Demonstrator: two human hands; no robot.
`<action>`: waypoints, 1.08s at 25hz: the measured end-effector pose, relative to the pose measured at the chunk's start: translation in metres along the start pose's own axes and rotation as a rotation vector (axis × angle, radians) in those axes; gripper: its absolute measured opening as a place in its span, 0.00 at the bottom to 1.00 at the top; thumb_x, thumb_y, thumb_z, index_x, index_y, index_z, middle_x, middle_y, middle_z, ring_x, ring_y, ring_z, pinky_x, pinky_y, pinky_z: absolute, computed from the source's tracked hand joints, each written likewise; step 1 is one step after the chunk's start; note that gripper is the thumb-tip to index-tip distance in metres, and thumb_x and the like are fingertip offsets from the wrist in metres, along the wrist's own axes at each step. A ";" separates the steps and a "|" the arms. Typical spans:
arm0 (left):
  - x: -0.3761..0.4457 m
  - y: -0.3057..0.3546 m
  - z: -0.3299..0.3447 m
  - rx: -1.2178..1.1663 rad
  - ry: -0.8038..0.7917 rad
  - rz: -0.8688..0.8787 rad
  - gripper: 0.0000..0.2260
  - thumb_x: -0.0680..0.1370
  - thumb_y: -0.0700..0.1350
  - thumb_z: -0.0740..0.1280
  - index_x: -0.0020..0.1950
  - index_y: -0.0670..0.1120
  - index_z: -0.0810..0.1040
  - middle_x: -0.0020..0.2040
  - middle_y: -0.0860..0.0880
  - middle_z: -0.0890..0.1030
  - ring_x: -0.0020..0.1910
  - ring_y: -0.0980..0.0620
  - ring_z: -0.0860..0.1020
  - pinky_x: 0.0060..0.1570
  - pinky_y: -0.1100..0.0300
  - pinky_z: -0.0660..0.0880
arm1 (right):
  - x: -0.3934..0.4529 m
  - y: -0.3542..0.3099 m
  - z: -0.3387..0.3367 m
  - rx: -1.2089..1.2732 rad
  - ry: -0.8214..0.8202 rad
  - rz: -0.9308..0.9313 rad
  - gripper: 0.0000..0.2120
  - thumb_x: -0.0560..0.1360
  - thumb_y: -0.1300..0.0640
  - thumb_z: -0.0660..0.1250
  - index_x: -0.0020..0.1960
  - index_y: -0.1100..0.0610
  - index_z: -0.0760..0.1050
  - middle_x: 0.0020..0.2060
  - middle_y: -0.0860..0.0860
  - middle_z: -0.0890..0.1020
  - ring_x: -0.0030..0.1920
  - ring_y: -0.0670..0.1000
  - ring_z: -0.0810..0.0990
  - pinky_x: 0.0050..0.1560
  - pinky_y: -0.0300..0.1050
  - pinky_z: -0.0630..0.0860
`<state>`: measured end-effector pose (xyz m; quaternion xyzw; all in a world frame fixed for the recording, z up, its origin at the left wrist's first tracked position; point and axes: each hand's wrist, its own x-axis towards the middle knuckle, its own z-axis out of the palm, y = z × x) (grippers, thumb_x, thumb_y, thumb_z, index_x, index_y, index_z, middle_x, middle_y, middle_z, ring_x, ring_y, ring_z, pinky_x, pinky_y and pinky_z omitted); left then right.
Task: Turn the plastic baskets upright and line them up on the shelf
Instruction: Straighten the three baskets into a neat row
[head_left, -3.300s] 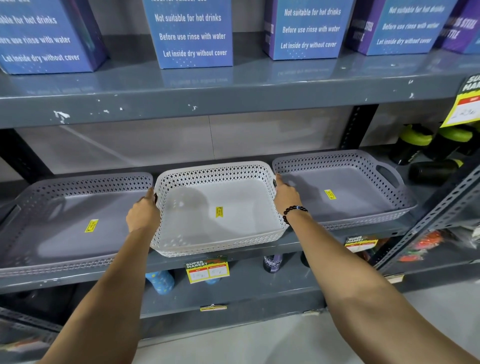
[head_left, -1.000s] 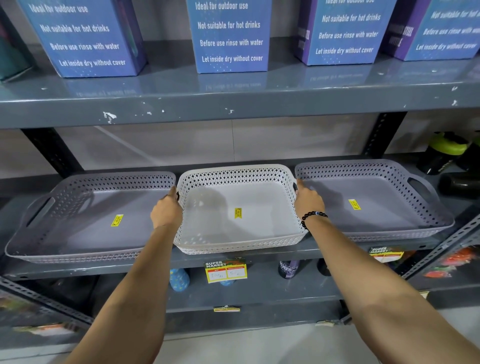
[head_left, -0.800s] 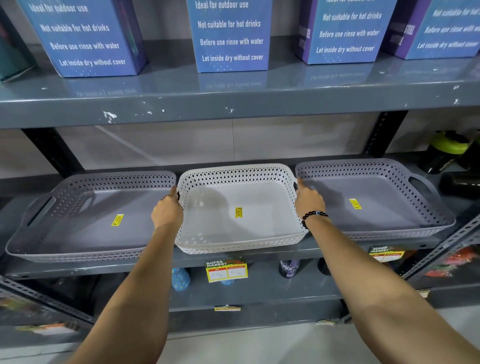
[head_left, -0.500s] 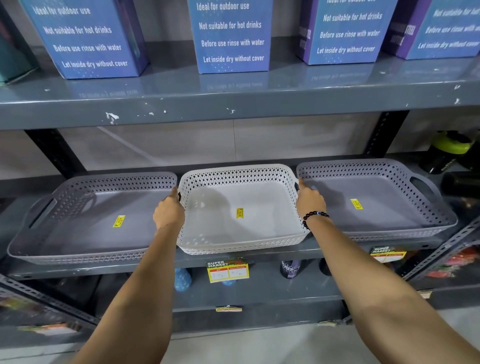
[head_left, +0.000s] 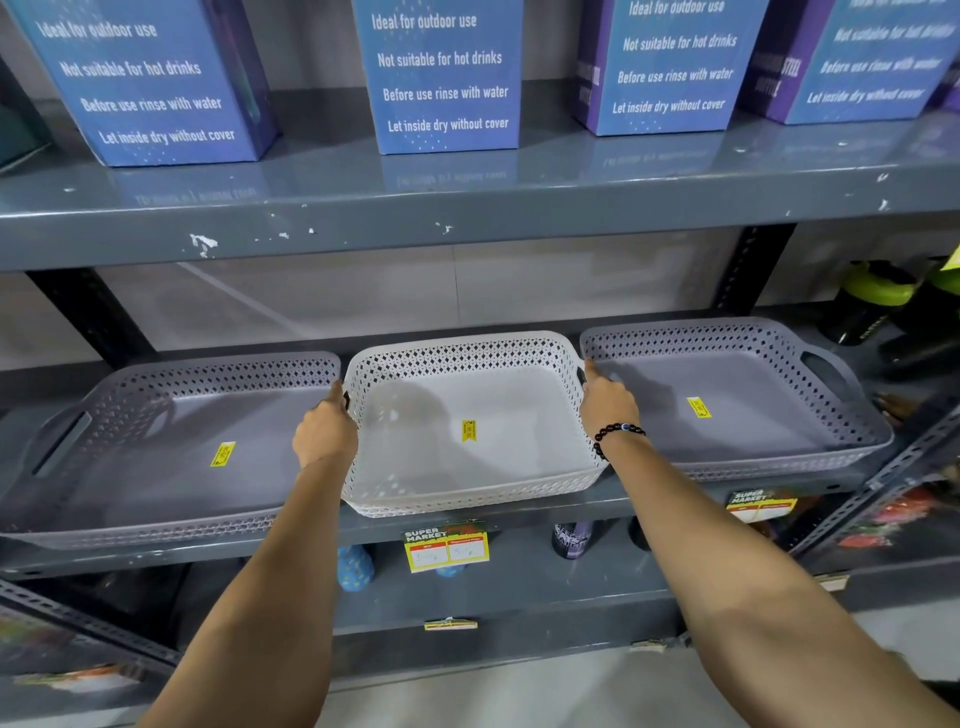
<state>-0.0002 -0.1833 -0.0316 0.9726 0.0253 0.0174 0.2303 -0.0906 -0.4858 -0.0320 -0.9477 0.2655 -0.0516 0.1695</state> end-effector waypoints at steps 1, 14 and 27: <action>0.000 0.000 0.000 0.005 0.000 0.000 0.22 0.81 0.37 0.51 0.74 0.50 0.64 0.55 0.35 0.80 0.52 0.35 0.78 0.46 0.49 0.75 | 0.000 0.000 0.000 0.003 -0.003 0.004 0.25 0.80 0.66 0.52 0.76 0.56 0.55 0.54 0.64 0.81 0.54 0.63 0.81 0.50 0.53 0.79; -0.001 0.001 0.000 0.024 0.001 0.011 0.23 0.81 0.37 0.51 0.76 0.50 0.61 0.54 0.34 0.80 0.51 0.35 0.78 0.45 0.49 0.76 | -0.004 -0.001 -0.004 -0.013 -0.006 0.020 0.25 0.81 0.65 0.53 0.76 0.55 0.55 0.54 0.63 0.82 0.54 0.61 0.81 0.50 0.53 0.79; -0.010 0.010 -0.005 0.098 0.020 0.062 0.21 0.83 0.50 0.49 0.75 0.45 0.58 0.72 0.41 0.67 0.65 0.36 0.72 0.59 0.42 0.73 | -0.013 -0.003 -0.003 -0.028 0.042 0.031 0.26 0.81 0.53 0.52 0.77 0.56 0.50 0.63 0.63 0.75 0.63 0.62 0.75 0.58 0.55 0.74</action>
